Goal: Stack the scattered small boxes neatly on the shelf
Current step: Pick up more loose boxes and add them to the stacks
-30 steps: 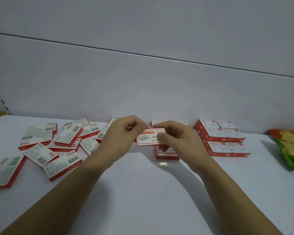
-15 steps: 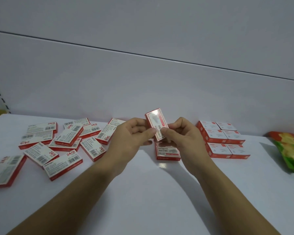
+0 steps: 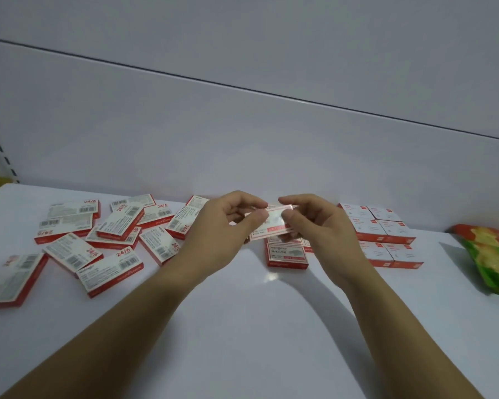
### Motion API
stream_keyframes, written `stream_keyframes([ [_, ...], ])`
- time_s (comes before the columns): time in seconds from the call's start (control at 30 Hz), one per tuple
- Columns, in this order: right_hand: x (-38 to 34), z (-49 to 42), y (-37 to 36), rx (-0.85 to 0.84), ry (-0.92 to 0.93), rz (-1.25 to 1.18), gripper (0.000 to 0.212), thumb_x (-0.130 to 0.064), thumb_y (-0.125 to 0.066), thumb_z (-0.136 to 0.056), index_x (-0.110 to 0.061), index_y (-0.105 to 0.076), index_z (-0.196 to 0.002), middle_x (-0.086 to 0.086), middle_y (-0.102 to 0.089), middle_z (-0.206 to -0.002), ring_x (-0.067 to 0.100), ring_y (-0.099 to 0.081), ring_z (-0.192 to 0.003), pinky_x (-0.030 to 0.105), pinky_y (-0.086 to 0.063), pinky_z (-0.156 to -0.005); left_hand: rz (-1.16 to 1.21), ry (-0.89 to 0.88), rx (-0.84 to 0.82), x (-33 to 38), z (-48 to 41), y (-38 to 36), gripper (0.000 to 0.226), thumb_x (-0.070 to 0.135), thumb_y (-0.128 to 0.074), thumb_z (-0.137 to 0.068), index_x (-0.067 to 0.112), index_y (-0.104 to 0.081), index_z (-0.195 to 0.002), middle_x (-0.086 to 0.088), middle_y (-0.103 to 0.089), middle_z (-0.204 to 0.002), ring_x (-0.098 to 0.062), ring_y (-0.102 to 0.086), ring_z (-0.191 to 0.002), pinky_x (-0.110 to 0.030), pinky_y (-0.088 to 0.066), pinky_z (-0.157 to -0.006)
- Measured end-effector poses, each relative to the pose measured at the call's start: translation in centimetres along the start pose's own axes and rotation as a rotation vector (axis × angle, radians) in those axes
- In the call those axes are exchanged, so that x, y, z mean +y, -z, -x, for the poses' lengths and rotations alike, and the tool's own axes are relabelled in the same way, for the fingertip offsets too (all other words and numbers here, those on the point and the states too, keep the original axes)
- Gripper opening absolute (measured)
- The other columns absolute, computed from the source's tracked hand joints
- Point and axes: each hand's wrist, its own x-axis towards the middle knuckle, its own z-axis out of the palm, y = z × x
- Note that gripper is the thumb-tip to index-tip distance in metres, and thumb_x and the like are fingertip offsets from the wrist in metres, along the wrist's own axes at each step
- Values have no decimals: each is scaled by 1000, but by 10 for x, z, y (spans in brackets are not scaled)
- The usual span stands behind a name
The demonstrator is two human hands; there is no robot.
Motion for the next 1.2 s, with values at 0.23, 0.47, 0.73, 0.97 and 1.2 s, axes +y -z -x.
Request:
stream_keyframes([
  [0.23, 2, -2, 9, -11, -22, 87, 19, -11, -67, -88, -17, -69, -106, 2, -74, -93, 22, -71, -82, 28, -57, -68, -499, -246, -1, -3, 8, -4, 40, 34, -77, -76, 32, -55, -110, 17, -62, -97, 4, -53, -92, -11, -44, -73],
  [0.47, -27, -9, 28, -203, 185, 760, 47, -18, -82, -73, -41, -63, -108, -25, -63, -101, -6, -58, -94, 4, -45, -74, -479, -188, 8, 0, 8, -6, 38, 37, -76, -78, 33, -55, -109, 19, -65, -98, 6, -55, -93, -11, -45, -72],
  [0.73, -18, -1, 63, -219, 202, 1036, 44, -29, -80, -75, -33, -65, -116, -20, -58, -101, -4, -54, -91, 3, -35, -74, -770, -285, -80, -2, 15, -32, 59, 45, -68, -81, 27, -47, -134, 8, -57, -127, -6, -44, -110, -21, -31, -90],
  [0.97, 10, 18, 112, -98, -40, 999, 42, -24, -82, -71, -34, -67, -110, -22, -62, -98, -2, -59, -92, 13, -41, -76, -1026, -210, -229, -11, 21, -34, 42, 53, -53, -88, 36, -54, -127, 11, -52, -126, -11, -43, -112, -28, -30, -92],
  [1.2, 21, 15, 109, -139, -100, 1038, 37, -27, -81, -72, -33, -70, -107, -19, -61, -94, -2, -56, -86, 5, -35, -67, -1126, -193, -357, -19, 19, -36, 46, 61, -39, -90, 40, -53, -128, 14, -49, -128, -10, -42, -113, -28, -27, -92],
])
